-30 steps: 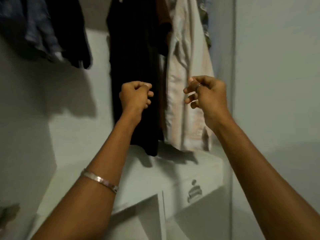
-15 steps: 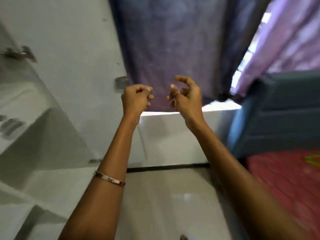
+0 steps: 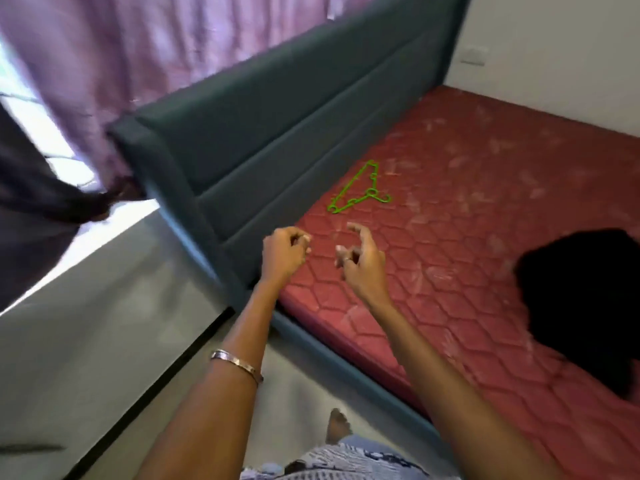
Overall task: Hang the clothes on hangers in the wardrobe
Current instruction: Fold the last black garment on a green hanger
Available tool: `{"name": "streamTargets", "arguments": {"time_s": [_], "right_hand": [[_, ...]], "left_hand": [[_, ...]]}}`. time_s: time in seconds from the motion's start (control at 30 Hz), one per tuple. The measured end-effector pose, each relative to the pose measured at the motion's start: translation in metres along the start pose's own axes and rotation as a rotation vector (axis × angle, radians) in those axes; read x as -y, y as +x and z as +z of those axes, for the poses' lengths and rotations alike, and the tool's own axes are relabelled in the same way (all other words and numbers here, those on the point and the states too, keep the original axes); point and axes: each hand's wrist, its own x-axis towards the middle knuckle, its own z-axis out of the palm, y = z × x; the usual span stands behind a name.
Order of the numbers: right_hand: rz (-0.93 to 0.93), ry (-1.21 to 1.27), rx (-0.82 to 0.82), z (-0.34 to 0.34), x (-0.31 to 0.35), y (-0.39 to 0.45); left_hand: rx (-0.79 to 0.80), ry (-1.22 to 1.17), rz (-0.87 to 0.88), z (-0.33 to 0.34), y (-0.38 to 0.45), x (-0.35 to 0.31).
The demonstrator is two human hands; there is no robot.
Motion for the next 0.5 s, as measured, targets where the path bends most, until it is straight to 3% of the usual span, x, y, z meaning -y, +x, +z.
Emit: {"name": "streamTargets", "arguments": {"time_s": [0.23, 0.5], "right_hand": [[0.232, -0.181, -0.301, -0.111, -0.093, 0.015], [0.455, -0.367, -0.483, -0.172, -0.17, 0.007]], "left_hand": [[0.42, 0.047, 0.067, 0.164, 0.04, -0.009], [0.593, 0.011, 0.171, 0.268, 0.051, -0.03]]}}
